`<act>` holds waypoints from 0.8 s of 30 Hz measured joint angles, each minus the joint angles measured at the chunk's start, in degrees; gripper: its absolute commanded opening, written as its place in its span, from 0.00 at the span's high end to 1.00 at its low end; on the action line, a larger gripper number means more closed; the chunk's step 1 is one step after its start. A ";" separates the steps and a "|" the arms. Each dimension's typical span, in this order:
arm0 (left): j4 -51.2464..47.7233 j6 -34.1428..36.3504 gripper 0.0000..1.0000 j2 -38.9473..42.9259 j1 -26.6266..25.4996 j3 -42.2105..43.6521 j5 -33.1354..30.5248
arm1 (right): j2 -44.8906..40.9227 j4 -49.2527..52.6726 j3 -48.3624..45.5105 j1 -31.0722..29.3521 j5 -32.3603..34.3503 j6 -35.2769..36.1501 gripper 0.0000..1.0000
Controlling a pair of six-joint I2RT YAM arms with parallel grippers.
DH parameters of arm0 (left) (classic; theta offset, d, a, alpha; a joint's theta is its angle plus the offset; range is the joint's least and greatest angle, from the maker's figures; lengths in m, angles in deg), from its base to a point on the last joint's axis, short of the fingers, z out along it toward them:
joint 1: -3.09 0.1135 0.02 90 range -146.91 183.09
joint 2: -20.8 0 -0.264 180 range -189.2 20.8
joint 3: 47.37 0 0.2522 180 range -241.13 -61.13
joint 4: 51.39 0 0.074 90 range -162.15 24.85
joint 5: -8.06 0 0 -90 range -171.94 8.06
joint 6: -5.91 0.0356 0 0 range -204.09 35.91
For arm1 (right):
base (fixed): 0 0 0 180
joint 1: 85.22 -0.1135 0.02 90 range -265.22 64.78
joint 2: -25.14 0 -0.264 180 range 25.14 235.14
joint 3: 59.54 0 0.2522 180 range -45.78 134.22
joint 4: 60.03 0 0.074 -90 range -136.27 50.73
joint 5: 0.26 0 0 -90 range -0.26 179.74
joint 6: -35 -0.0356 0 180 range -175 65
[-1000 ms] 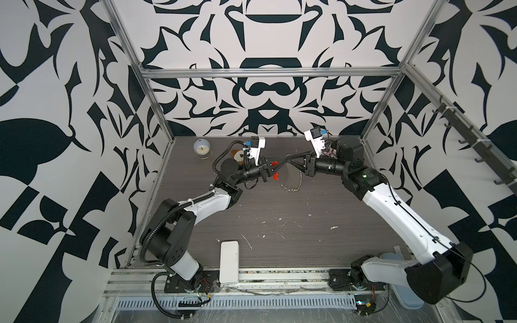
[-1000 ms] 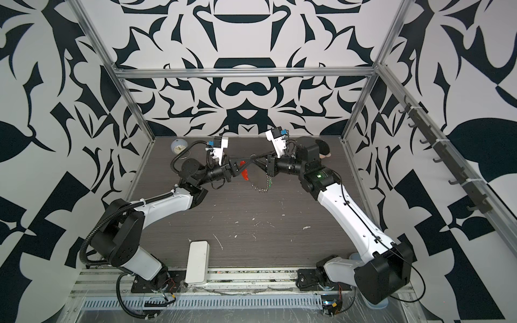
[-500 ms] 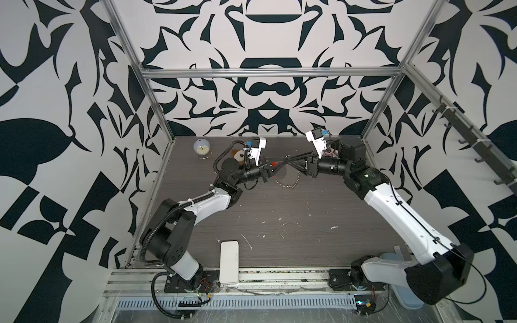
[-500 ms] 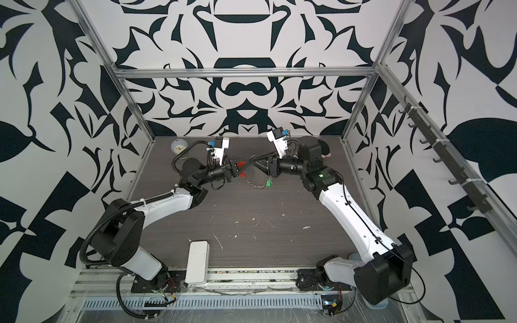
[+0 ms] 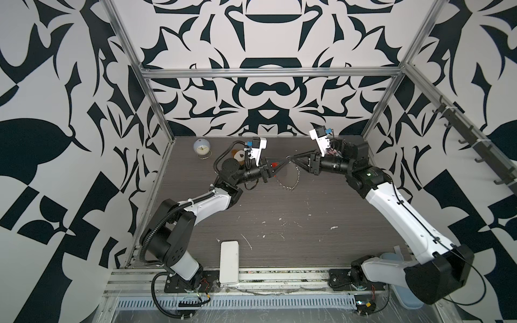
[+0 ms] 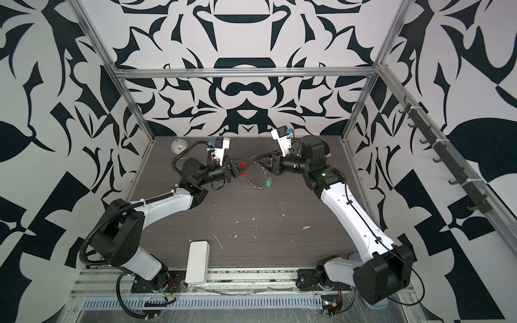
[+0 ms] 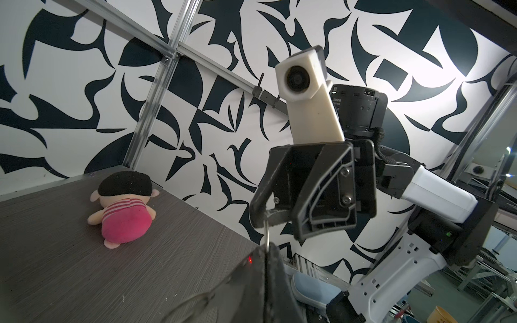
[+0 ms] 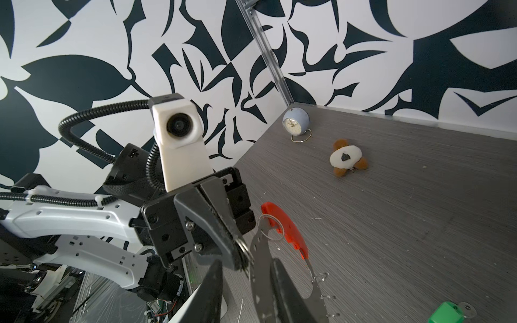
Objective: Put the keys on the keyring
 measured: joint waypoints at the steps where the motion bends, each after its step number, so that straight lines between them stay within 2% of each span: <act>1: -0.04 0.02 1.00 0.00 0.00 -0.02 0.02 | -0.02 0.17 0.02 0.00 0.22 0.02 0.65; 7: -0.83 0.66 1.00 0.35 0.00 -0.26 -0.02 | -1.57 2.71 -0.63 0.00 2.19 1.66 0.60; 15: -3.39 1.88 1.00 0.90 0.00 -0.68 -0.63 | -11.17 2.58 -9.97 -0.70 6.71 3.93 0.53; 24: -3.80 1.86 1.00 0.87 0.00 -2.32 -1.70 | -9.01 0.94 -12.07 -9.22 17.59 7.80 0.56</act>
